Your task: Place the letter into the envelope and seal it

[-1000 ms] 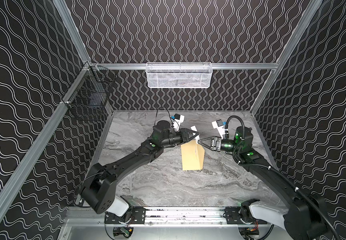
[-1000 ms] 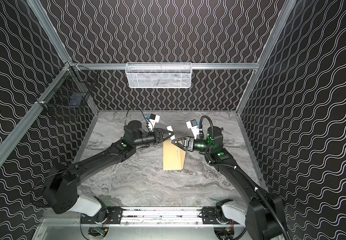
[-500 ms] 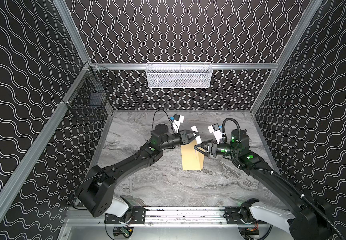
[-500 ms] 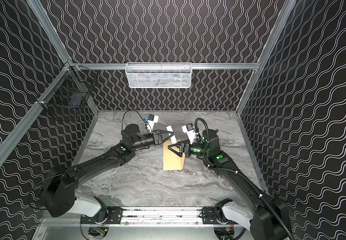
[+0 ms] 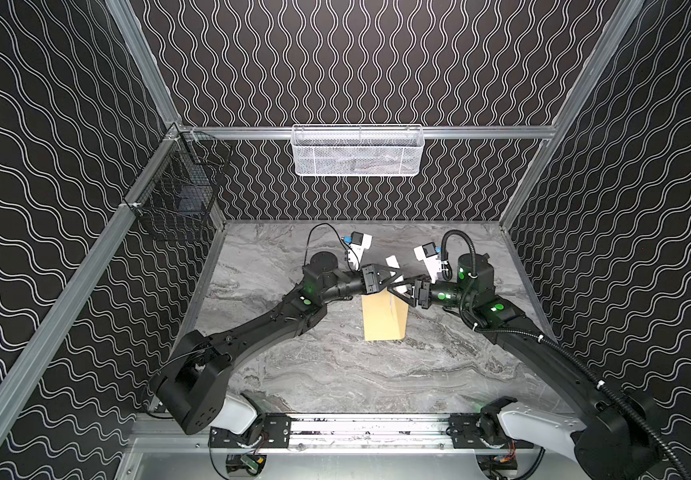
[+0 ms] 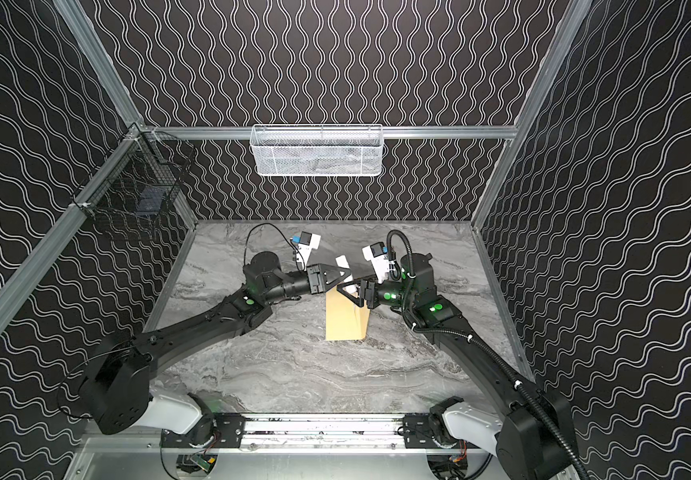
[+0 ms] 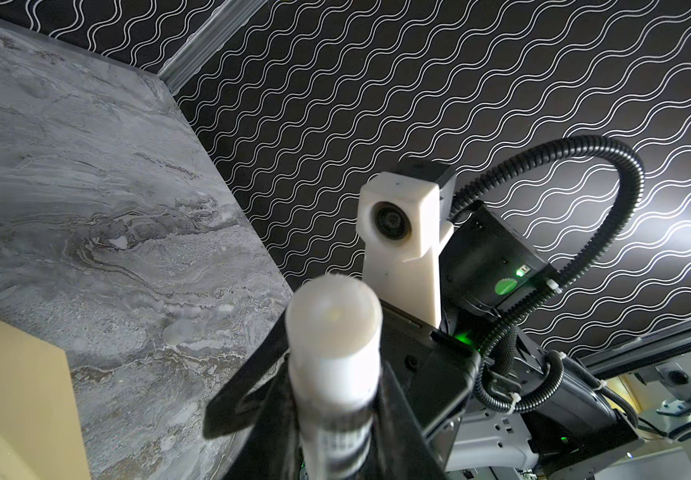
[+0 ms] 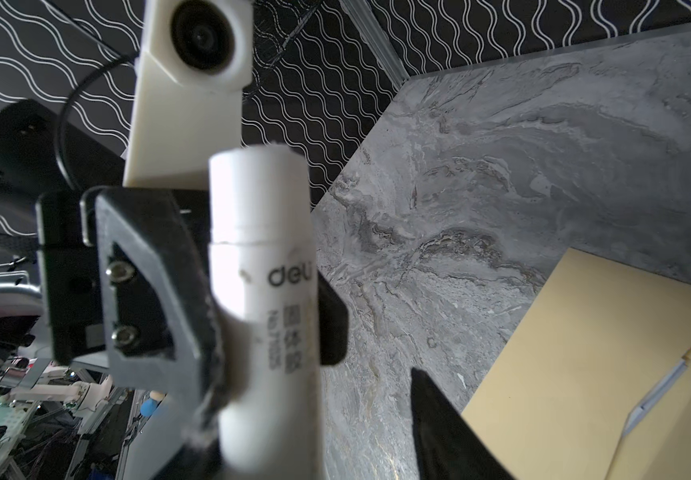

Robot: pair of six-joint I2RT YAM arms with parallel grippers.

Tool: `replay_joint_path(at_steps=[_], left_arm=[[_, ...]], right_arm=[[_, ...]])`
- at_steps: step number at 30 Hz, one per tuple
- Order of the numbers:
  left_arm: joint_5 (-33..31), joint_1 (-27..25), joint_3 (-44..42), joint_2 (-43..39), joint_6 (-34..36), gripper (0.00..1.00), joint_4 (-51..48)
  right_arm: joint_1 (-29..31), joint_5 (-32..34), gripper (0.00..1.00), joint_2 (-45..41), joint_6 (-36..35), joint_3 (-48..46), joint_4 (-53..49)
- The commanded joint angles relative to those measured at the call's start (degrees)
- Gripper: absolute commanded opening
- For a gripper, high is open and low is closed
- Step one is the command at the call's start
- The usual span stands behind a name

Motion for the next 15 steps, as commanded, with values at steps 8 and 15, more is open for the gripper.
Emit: replay_joint_path(at_steps=[8, 15], left_arm=[[0.9, -0.4, -1.8, 0.1, -0.2, 0.0, 5.0], [-0.4, 0.6, -5.0, -2.7, 0.0, 0.44, 6.9]], right_arm=[[0.0, 0.0, 0.19, 0.5, -0.4, 2.3, -2.6], [0.0, 3.1, 0.07, 0.2, -4.8, 5.3, -12.1]])
